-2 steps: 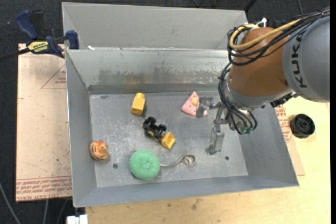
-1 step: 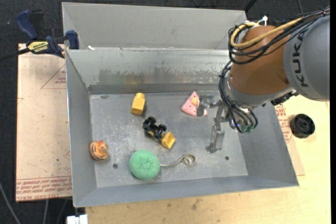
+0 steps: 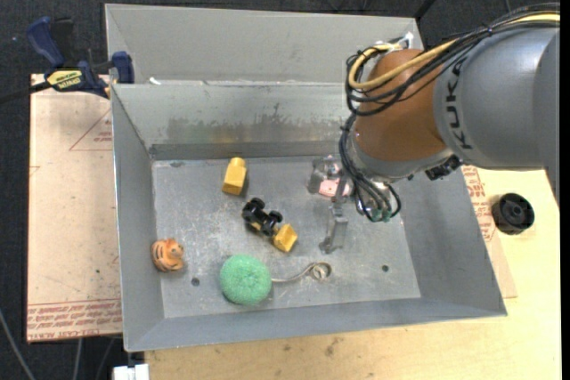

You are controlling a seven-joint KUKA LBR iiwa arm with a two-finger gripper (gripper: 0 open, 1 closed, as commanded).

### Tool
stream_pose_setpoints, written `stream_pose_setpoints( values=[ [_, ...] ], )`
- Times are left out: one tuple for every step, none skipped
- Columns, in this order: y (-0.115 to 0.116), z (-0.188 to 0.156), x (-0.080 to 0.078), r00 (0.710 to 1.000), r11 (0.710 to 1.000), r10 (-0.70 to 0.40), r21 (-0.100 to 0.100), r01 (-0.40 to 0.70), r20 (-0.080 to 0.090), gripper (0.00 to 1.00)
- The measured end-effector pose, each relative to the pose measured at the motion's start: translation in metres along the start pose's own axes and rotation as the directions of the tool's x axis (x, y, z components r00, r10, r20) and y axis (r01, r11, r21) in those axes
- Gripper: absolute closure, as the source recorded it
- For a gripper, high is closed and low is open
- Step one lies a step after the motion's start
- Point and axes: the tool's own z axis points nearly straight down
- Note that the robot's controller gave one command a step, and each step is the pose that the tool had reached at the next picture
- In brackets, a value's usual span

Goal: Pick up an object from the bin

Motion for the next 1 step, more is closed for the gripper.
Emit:
stream_pose_setpoints(
  values=[
    [0.0222, 0.0245, 0.0433, 1.0, 1.0, -0.01, -0.001, 0.01, -0.013, 0.0]
  ],
)
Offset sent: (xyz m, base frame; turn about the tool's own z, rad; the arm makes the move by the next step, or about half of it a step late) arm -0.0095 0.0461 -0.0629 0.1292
